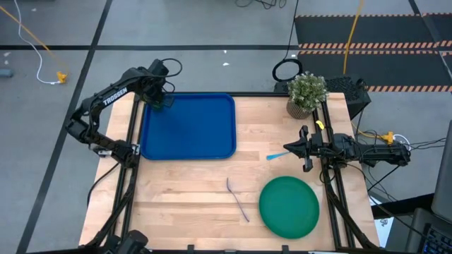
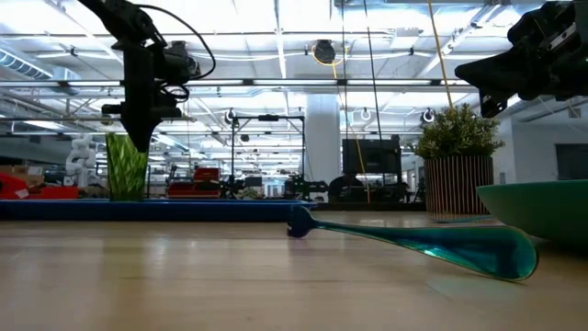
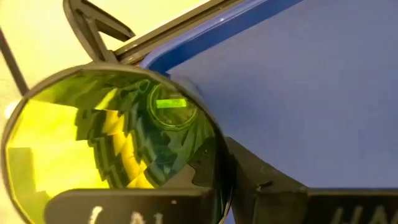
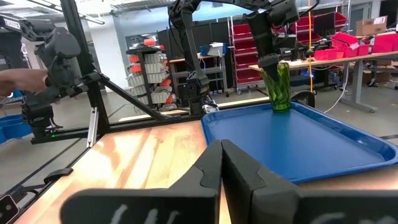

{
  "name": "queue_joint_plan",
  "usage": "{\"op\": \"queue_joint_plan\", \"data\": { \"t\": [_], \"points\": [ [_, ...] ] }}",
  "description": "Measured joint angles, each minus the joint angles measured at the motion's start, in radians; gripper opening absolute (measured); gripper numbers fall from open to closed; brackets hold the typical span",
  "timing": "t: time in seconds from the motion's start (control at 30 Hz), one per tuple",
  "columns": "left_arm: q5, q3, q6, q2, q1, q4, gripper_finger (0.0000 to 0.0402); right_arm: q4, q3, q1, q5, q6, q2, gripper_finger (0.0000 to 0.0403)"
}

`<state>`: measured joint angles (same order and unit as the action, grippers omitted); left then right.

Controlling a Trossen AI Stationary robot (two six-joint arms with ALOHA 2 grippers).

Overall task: Pick and place plate/cup/fork/spoon on tray
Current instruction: Put the green glass on the top left of the blue serving tray, then put the green plate on the blue serving tray to the bottom right of the green glass

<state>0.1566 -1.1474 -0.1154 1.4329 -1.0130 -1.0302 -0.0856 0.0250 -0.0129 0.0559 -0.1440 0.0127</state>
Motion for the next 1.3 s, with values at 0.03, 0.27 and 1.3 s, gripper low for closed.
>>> {"op": "queue_joint_plan", "data": {
  "t": [0.03,0.27,1.3],
  "points": [
    [-0.001,0.001,0.000,0.000,0.000,0.001,0.0045,0.000,0.000,0.000,0.000,0.000,0.000,0.0000],
    [0.000,0.002,0.008,0.001,0.000,0.016,0.0113,0.000,0.000,0.000,0.000,0.003,0.000,0.0000],
    [0.239,-0.222,0.013,-0.120,0.283,-0.053,0.0145,0.000,0.000,-0.004,0.101,-0.191,0.021,0.0032]
  ]
}}
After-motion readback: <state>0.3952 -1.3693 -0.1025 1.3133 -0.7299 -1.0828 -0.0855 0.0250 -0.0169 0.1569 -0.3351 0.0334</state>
